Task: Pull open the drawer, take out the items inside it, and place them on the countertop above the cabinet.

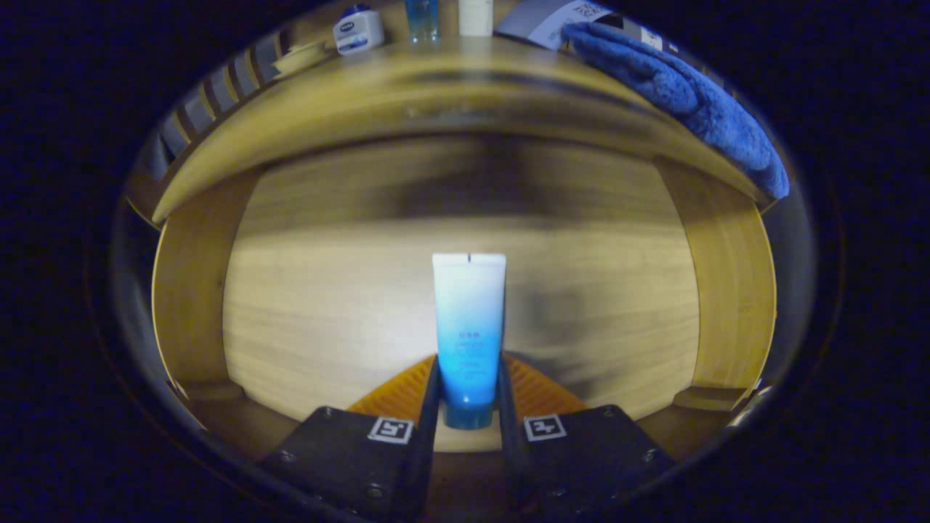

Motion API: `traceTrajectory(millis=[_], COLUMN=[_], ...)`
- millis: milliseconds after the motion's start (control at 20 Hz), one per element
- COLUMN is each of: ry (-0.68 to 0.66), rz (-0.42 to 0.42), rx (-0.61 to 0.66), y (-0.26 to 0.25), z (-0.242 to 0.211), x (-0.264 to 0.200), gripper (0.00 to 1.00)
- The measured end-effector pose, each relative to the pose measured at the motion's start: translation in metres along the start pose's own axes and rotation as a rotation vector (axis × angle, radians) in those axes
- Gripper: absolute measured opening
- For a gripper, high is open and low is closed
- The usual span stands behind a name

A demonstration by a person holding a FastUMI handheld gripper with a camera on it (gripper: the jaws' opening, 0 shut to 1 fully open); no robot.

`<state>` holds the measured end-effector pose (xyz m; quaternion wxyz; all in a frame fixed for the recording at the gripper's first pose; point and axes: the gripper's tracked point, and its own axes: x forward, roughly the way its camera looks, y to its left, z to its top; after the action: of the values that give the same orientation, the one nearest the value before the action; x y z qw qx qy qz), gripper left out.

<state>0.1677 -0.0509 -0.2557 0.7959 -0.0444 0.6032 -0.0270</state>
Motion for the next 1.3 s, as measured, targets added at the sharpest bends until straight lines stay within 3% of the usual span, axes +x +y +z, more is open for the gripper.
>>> traceTrajectory(millis=[100,200,300,550,850,1050,1300], ry=[-0.005,-0.057,-0.092,-0.250,-0.568,-0.827,-0.944], rz=[0.029,0.119,0.177,0.229,0.243,0.270,0.254], rx=[-0.033,0.002,0.006,0.043,0.085,0.126,0.135], y=[0.004,0.010,0.006,0.001,-0.011,-0.019,-0.025], z=[0.001,0.008,0.013,0.024,0.049,0.089,0.128], x=[-0.013,-0.016,-0.030,-0.079,-0.157,-0.217,-0.256], gripper=[0.41,0.34,0.34,0.33,0.33,0.33,0.33])
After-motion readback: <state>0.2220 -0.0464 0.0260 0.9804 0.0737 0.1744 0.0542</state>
